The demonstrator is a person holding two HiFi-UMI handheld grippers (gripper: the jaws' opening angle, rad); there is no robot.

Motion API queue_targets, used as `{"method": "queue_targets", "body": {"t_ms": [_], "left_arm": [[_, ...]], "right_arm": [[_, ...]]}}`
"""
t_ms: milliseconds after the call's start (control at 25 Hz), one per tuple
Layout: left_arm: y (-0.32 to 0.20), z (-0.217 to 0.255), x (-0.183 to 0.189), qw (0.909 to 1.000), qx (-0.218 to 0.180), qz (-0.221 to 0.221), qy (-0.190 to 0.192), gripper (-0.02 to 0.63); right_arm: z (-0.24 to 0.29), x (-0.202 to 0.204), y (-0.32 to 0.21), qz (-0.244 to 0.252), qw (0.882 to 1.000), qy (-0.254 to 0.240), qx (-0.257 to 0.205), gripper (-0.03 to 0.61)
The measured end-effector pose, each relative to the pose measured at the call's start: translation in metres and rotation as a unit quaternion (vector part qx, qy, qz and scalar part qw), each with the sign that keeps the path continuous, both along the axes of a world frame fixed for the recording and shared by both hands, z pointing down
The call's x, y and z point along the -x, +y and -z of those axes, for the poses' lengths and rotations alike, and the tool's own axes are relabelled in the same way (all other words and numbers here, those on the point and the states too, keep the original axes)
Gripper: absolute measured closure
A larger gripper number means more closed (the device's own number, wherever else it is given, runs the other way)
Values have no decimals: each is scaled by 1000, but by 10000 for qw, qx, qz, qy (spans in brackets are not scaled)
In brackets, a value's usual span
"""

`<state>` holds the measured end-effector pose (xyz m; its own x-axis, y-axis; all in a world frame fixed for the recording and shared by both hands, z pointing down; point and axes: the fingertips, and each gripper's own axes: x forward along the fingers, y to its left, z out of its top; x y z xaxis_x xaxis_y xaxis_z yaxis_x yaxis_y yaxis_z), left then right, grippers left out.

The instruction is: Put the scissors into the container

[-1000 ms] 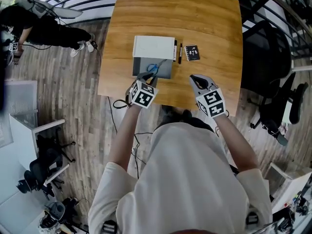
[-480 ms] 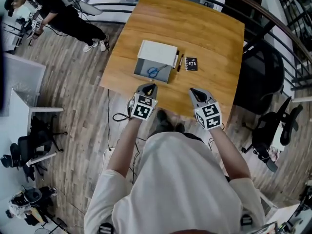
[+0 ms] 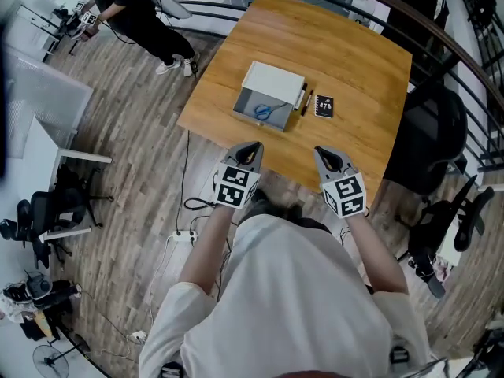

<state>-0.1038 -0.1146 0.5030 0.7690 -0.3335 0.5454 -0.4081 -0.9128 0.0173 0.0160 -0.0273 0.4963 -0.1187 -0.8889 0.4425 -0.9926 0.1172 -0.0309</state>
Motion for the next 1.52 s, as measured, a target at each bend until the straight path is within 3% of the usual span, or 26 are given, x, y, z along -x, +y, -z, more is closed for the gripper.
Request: {"method": "queue_targets", "body": {"t_ms": [360, 720, 1520], "left_arm": [[-24, 53, 32, 9970, -186, 183, 722, 620], [-45, 100, 44, 9909, -369, -118, 1292, 620], [-52, 124, 45, 9845, -374, -282, 1692, 620]], "right_arm": [[46, 24, -26, -80, 9990, 85, -422, 575], [87, 30, -37, -321, 9957, 171, -846, 575], [111, 33, -38, -474, 9937, 197, -998, 575]]}}
